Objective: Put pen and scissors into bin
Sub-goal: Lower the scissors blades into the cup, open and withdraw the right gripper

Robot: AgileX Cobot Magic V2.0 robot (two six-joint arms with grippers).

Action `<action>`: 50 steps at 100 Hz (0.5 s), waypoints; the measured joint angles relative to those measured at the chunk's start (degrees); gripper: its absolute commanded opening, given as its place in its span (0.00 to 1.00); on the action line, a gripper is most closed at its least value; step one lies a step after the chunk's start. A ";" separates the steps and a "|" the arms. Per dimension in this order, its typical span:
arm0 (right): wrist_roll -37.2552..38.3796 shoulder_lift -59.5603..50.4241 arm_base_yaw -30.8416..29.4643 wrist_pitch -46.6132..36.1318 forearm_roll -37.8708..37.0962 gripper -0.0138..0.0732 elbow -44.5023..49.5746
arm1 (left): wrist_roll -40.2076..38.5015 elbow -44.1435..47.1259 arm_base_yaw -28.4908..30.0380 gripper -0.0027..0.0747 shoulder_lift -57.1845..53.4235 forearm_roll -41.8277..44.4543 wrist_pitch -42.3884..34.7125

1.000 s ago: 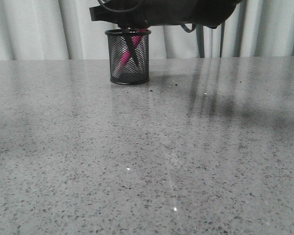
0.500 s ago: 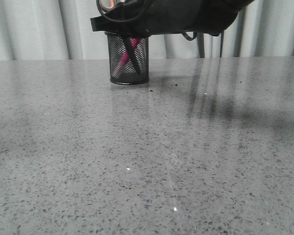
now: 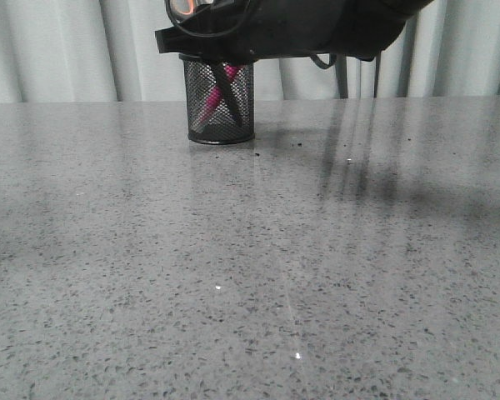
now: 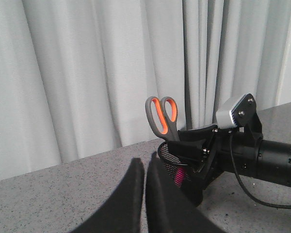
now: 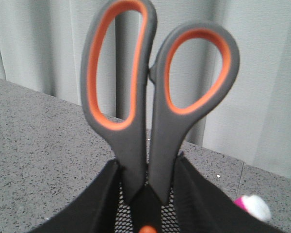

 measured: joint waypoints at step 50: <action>-0.24 -8.13 -0.13 0.36 0.00 0.42 3.33 | 0.00 0.00 0.00 0.01 0.00 -0.04 -0.12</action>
